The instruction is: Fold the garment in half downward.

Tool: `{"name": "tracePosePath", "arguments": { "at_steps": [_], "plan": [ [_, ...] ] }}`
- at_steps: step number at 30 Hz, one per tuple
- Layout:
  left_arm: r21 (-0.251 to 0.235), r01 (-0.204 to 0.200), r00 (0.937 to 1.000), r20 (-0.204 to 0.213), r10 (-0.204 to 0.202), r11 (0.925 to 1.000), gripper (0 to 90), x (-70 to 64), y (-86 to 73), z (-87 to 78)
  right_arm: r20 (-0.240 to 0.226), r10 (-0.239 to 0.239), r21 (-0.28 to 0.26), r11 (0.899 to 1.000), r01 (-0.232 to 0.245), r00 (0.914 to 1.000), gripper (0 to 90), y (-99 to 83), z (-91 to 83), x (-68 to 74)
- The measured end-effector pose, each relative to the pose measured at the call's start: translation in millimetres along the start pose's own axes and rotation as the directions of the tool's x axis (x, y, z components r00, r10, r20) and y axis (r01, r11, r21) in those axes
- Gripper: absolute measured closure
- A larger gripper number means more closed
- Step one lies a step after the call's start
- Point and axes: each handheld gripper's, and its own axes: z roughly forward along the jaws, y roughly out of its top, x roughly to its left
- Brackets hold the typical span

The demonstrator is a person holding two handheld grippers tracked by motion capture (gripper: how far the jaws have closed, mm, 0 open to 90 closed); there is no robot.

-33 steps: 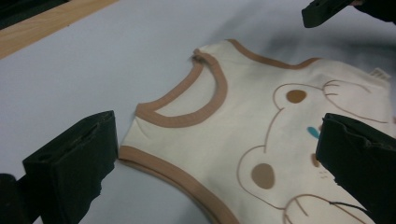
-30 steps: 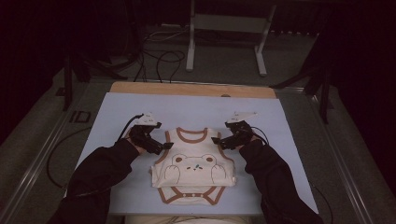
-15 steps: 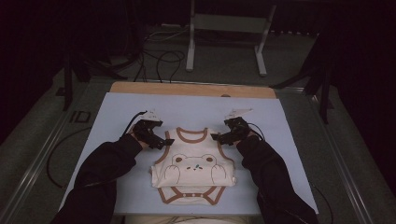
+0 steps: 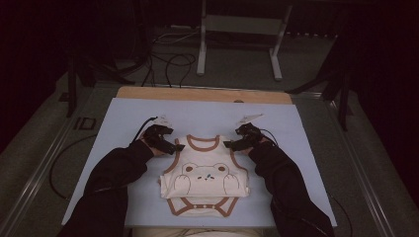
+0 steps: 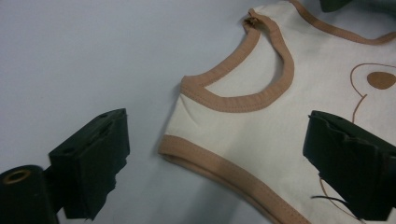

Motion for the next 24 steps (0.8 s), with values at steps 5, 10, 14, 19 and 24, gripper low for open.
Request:
{"name": "tracePosePath", "arguments": {
  "at_steps": [5,10,14,19,24],
  "plan": [
    [0.013,0.013,0.9998,-0.015,-0.013,0.9998,15.9,5.5,-2.4,4.9,-0.001,-0.004,0.019,1.000,0.004,1.0000,33.1,0.7,5.7,-3.2],
    [0.044,0.013,0.9996,-0.025,-0.012,0.9989,23.4,7.6,-7.1,11.3,0.008,-0.011,0.042,0.999,0.011,0.9999,36.6,-0.1,11.5,-4.5],
    [0.047,0.008,0.9993,-0.036,-0.006,0.9989,33.0,7.1,-8.4,15.7,0.006,-0.006,0.051,0.999,0.006,1.0000,38.9,-0.2,14.6,-5.8],
    [0.047,-0.005,0.9985,-0.053,0.007,0.9989,41.9,6.9,-8.3,19.0,0.020,-0.022,0.064,0.998,0.020,0.9996,43.4,-0.6,17.7,-6.5],
    [0.049,-0.008,0.9983,-0.056,0.011,0.9988,48.8,7.5,-8.4,20.8,0.026,-0.030,0.079,0.996,0.028,0.9992,47.7,-1.6,19.5,-7.0]
  ]
}}
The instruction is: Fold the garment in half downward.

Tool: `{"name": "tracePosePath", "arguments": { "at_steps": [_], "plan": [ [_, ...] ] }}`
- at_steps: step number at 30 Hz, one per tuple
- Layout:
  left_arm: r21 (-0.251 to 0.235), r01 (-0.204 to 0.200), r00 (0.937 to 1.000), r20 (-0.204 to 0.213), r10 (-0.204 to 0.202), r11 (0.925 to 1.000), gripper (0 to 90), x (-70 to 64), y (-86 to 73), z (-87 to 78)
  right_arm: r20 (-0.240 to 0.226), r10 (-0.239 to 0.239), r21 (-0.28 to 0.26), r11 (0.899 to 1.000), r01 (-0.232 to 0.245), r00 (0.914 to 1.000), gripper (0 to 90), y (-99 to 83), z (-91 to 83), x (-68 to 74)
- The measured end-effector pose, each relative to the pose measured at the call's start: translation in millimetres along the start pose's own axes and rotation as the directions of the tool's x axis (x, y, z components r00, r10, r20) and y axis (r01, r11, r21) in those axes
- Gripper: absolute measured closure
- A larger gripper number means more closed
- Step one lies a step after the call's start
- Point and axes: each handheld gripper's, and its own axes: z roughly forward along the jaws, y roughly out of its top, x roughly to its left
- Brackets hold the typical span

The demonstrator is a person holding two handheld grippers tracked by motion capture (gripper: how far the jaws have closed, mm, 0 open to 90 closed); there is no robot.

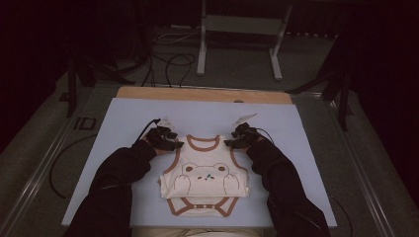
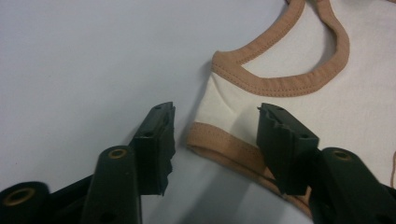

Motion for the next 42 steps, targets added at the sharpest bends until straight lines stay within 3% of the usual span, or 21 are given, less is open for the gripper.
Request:
{"name": "tracePosePath", "arguments": {
  "at_steps": [4,6,13,20,27,35,42],
  "plan": [
    [0.009,-0.017,0.9998,0.008,0.017,0.9998,54.3,-3.1,1.4,1.2,-0.011,-0.015,0.003,1.000,0.015,0.9998,57.6,0.5,-0.6,2.1],
    [0.015,-0.001,0.9994,0.034,0.000,0.9999,58.4,-3.4,3.1,1.7,-0.021,-0.015,0.009,1.000,0.015,0.9997,62.3,1.1,-1.1,3.1],
    [0.024,0.014,0.9996,0.023,-0.015,0.9996,71.6,-3.8,5.1,2.7,-0.028,-0.017,0.035,0.999,0.018,0.9995,76.8,4.2,-1.3,7.7],
    [0.035,0.030,0.9988,0.038,-0.031,0.9989,84.3,-4.5,7.5,4.1,-0.026,-0.008,0.042,0.999,0.009,0.9996,79.0,5.2,-1.2,9.2],
    [0.046,0.025,0.9992,0.029,-0.026,0.9986,87.9,-6.4,9.8,3.9,-0.016,-0.014,0.041,0.999,0.014,0.9998,81.1,5.1,-1.7,11.3],
    [-0.030,0.028,0.9988,0.040,-0.027,0.9992,88.3,-4.9,14.1,-9.1,-0.010,-0.012,0.007,1.000,0.012,0.9999,81.4,9.1,-8.5,11.2],
    [-0.066,-0.017,0.9996,0.023,0.018,0.9977,88.3,-6.7,23.7,-25.6,-0.003,-0.021,-0.028,0.999,0.021,0.9998,81.4,17.6,-23.9,11.1]
  ]
}}
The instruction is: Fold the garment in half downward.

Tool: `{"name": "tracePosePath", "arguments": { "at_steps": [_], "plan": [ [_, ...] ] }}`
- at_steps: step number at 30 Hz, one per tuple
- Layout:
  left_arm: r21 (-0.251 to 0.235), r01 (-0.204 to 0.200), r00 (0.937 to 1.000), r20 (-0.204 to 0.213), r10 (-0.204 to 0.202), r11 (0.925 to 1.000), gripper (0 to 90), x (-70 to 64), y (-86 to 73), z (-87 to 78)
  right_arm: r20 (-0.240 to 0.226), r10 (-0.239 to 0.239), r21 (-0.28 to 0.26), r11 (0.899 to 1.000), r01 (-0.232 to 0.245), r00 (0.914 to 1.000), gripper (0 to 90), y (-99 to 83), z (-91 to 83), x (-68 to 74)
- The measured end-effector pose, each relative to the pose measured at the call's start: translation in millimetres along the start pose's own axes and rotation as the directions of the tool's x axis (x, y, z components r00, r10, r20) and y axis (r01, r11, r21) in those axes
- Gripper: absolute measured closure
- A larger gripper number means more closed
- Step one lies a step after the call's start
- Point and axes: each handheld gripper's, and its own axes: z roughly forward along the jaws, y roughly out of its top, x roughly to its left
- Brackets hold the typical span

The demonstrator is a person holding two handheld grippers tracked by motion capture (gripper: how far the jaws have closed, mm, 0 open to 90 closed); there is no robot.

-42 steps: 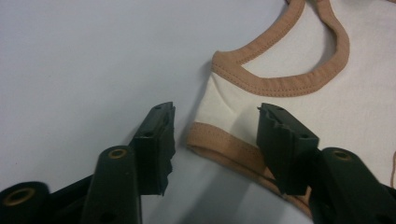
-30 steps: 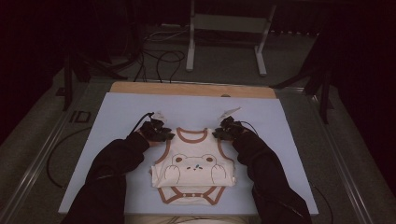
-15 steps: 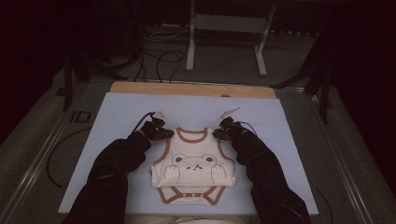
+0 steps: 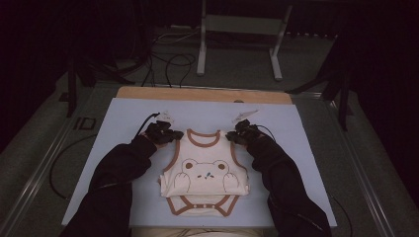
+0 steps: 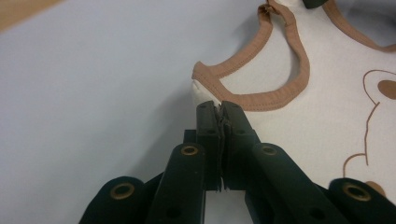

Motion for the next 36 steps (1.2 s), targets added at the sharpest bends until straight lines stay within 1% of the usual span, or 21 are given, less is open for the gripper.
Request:
{"name": "tracePosePath", "arguments": {
  "at_steps": [1,3,4,6,8,12,16,19,23,27,28,33,36],
  "plan": [
    [-0.007,0.002,1.0000,0.003,-0.002,1.0000,88.3,-0.5,1.5,-1.9,0.000,-0.010,-0.006,1.000,0.010,1.0000,81.4,1.1,-1.8,-0.1],
    [-0.017,-0.006,1.0000,-0.003,0.006,0.9998,88.3,-1.1,4.6,-6.0,0.004,-0.004,-0.017,1.000,0.004,1.0000,81.4,3.9,-6.1,0.8],
    [-0.023,-0.008,1.0000,-0.004,0.008,0.9997,88.3,-1.0,6.2,-8.1,-0.001,-0.005,-0.025,1.000,0.005,1.0000,81.4,5.2,-7.9,1.1],
    [-0.037,-0.011,0.9999,-0.006,0.011,0.9992,88.3,-1.1,9.5,-12.4,0.006,-0.013,-0.035,0.999,0.013,0.9999,81.4,8.4,-11.8,1.6],
    [-0.051,-0.019,0.9998,-0.011,0.019,0.9985,88.3,-1.2,13.1,-16.9,0.003,-0.015,-0.046,0.999,0.015,0.9999,81.4,12.0,-15.5,1.9],
    [-0.078,-0.022,0.9997,-0.015,0.020,0.9967,88.3,-1.2,19.4,-24.8,0.009,-0.024,-0.070,0.997,0.024,0.9997,81.4,18.6,-23.3,1.4],
    [-0.087,-0.035,0.9990,-0.030,0.033,0.9956,88.3,-0.6,25.6,-31.7,0.015,-0.021,-0.087,0.996,0.022,0.9997,81.4,25.1,-29.8,1.0],
    [-0.099,-0.044,0.9986,-0.035,0.040,0.9941,88.3,-0.2,31.5,-37.7,0.024,-0.032,-0.095,0.995,0.034,0.9992,81.4,31.2,-33.7,0.7],
    [-0.117,-0.056,0.9976,-0.047,0.051,0.9915,88.3,0.2,41.0,-46.5,0.031,-0.038,-0.116,0.992,0.041,0.9988,81.5,40.7,-39.8,-1.1],
    [-0.140,-0.068,0.9965,-0.059,0.060,0.9878,88.3,-0.5,50.9,-55.0,0.049,-0.045,-0.131,0.990,0.051,0.9978,81.5,50.8,-47.3,-2.1],
    [-0.141,-0.076,0.9957,-0.064,0.067,0.9871,88.3,-0.7,53.2,-57.3,0.054,-0.045,-0.139,0.989,0.052,0.9976,81.5,53.4,-49.4,-2.3],
    [-0.168,-0.087,0.9940,-0.080,0.074,0.9819,88.3,-0.9,64.6,-66.7,0.074,-0.047,-0.164,0.985,0.058,0.9962,81.5,64.9,-59.1,-5.3],
    [-0.178,-0.094,0.9927,-0.091,0.079,0.9795,88.3,-0.9,70.1,-72.4,0.086,-0.055,-0.179,0.981,0.070,0.9948,81.5,71.1,-63.7,-6.4]
  ]
}}
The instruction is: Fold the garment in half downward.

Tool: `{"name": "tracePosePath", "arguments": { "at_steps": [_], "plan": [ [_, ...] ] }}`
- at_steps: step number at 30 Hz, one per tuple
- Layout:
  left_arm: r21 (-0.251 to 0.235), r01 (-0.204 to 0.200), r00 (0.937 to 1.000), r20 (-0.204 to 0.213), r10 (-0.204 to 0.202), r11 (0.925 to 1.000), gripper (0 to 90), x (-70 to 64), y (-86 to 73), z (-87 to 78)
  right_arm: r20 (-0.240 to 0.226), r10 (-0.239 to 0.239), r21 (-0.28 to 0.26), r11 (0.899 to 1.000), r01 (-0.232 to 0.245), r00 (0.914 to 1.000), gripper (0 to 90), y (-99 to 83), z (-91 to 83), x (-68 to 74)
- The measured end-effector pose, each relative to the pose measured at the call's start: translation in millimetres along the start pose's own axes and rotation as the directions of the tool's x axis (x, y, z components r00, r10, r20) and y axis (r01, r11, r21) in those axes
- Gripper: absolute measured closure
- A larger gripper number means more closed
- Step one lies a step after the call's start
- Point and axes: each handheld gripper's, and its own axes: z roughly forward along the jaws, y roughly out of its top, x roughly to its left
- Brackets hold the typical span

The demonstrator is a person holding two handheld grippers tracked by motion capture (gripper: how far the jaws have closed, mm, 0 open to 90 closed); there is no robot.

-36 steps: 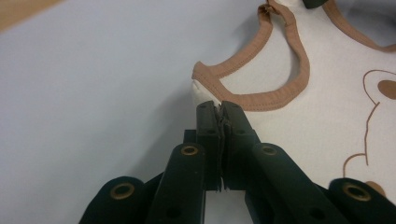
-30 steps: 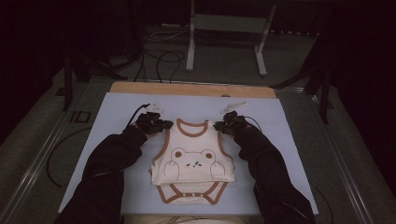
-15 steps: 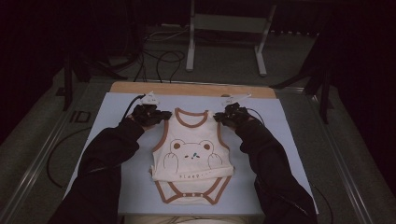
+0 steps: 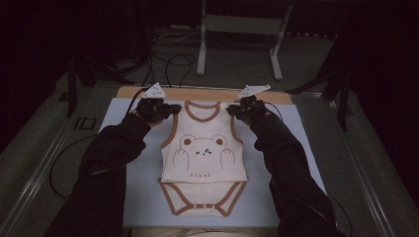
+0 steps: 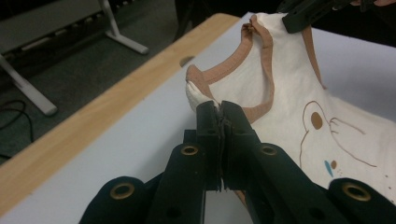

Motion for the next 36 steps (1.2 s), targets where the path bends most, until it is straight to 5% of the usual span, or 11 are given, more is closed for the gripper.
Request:
{"name": "tracePosePath", "arguments": {
  "at_steps": [8,18,36],
  "plan": [
    [-0.046,-0.020,0.9994,-0.030,0.019,0.9987,88.3,1.0,16.2,-14.3,0.021,-0.009,-0.056,0.998,0.010,0.9997,81.4,19.3,-14.7,-2.5],
    [-0.069,-0.023,0.9993,-0.032,0.021,0.9973,88.2,-1.4,16.9,-25.0,0.032,-0.027,-0.101,0.994,0.030,0.9991,81.4,27.2,-30.7,3.0],
    [-0.083,-0.047,0.9986,0.018,0.049,0.9954,88.2,-27.9,-6.3,-33.2,-0.019,-0.056,-0.103,0.993,0.053,0.9983,81.3,-2.0,-39.4,33.9]
  ]
}}
